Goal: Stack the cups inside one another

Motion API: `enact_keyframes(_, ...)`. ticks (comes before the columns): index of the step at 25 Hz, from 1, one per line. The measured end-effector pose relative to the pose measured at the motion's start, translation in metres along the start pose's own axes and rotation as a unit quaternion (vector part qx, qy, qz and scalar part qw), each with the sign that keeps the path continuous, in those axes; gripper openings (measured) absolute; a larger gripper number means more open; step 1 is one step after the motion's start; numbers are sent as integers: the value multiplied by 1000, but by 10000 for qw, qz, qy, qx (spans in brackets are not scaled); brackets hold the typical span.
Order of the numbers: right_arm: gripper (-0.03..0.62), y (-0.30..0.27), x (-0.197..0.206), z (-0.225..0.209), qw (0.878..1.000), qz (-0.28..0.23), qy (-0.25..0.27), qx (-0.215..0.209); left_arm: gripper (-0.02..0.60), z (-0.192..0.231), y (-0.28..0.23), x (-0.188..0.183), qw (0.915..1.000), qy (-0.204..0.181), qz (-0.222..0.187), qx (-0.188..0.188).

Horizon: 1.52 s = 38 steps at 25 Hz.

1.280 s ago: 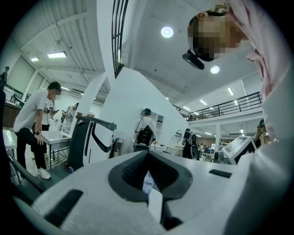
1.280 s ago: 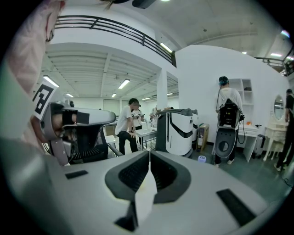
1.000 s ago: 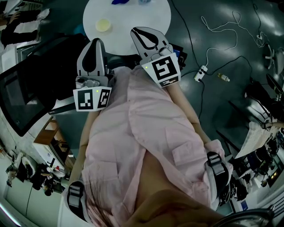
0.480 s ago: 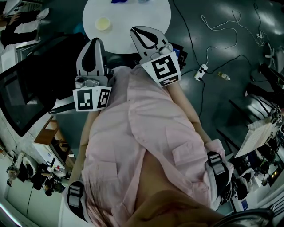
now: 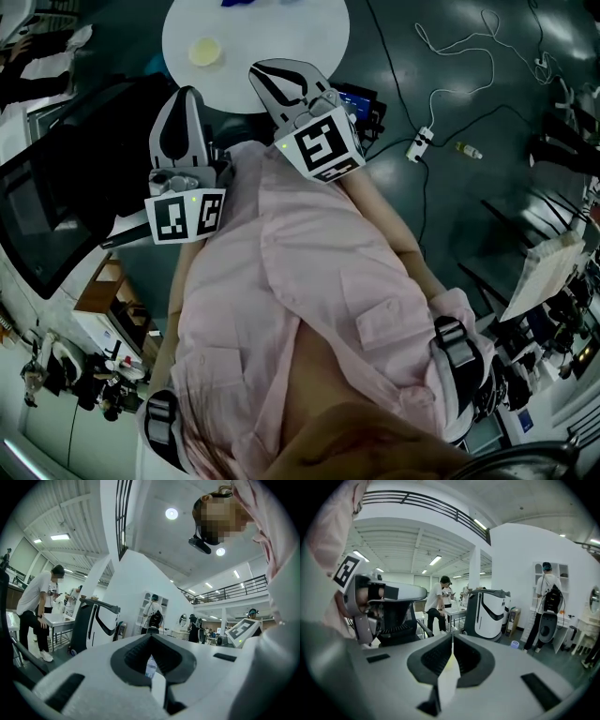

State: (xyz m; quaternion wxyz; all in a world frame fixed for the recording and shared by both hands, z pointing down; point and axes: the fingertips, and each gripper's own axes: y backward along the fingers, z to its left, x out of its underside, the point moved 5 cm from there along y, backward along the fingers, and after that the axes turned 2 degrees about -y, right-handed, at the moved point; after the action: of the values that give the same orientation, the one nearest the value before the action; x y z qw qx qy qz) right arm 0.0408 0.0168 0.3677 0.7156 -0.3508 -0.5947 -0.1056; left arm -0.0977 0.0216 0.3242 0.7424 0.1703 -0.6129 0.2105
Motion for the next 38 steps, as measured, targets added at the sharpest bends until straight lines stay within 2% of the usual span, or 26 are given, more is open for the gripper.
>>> enact_keyframes(4,34,0,-2,5,9999,58,145,-71,15,0,2,-1,10000,-6,2,-26)
enact_keyframes(38,34,-2,-5,18,9997,16,204,-103,15,5,18,-4,9998,-79,-110,-121)
